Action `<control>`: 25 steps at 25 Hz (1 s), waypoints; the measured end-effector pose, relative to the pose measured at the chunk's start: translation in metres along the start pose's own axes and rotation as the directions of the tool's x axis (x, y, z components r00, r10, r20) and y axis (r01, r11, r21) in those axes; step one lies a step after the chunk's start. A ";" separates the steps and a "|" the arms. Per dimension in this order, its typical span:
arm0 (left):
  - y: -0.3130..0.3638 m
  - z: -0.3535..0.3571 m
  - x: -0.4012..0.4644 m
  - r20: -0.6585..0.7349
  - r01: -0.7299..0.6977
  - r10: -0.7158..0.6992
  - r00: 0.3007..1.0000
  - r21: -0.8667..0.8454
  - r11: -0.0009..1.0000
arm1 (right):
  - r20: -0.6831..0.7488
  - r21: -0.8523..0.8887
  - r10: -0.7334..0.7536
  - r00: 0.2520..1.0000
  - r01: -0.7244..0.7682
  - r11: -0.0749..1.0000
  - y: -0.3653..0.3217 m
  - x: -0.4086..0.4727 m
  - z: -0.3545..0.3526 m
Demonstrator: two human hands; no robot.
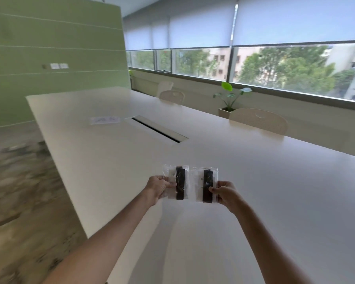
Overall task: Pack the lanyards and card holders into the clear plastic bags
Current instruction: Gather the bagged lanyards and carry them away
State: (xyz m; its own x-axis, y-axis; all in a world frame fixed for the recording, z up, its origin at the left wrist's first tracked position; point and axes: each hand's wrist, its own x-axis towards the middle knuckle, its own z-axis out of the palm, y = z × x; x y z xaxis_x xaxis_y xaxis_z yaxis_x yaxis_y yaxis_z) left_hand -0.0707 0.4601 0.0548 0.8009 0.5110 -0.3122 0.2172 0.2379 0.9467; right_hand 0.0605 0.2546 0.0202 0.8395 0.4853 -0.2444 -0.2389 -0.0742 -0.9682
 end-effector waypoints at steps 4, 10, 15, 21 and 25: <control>0.009 -0.056 0.016 -0.077 -0.010 0.004 0.997 -0.077 0.997 | 0.097 -0.025 -0.002 0.995 0.004 1.000 -0.006 0.029 0.066; 0.026 -0.145 0.066 -0.200 -0.046 0.025 0.979 -0.102 0.994 | 0.172 -0.059 0.002 0.985 0.009 0.998 -0.022 0.085 0.164; 0.050 -0.218 0.129 -0.225 -0.052 0.021 0.974 -0.134 0.990 | 0.195 -0.081 -0.010 0.981 0.027 0.996 -0.039 0.144 0.249; 0.088 -0.309 0.209 -0.223 -0.052 0.015 0.975 -0.159 0.986 | 0.185 -0.100 0.006 0.983 0.013 0.995 -0.056 0.219 0.348; 0.108 -0.365 0.261 -0.237 -0.053 0.011 0.971 -0.173 0.983 | 0.160 -0.129 0.028 0.987 -0.007 0.992 -0.066 0.270 0.409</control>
State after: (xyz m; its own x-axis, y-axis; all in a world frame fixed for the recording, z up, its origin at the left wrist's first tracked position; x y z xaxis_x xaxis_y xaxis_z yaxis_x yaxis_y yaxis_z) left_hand -0.0418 0.9202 0.0463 0.6479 0.6950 -0.3117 0.0743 0.3496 0.9339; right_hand 0.1034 0.7469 0.0399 0.7438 0.6160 -0.2594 -0.1795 -0.1897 -0.9653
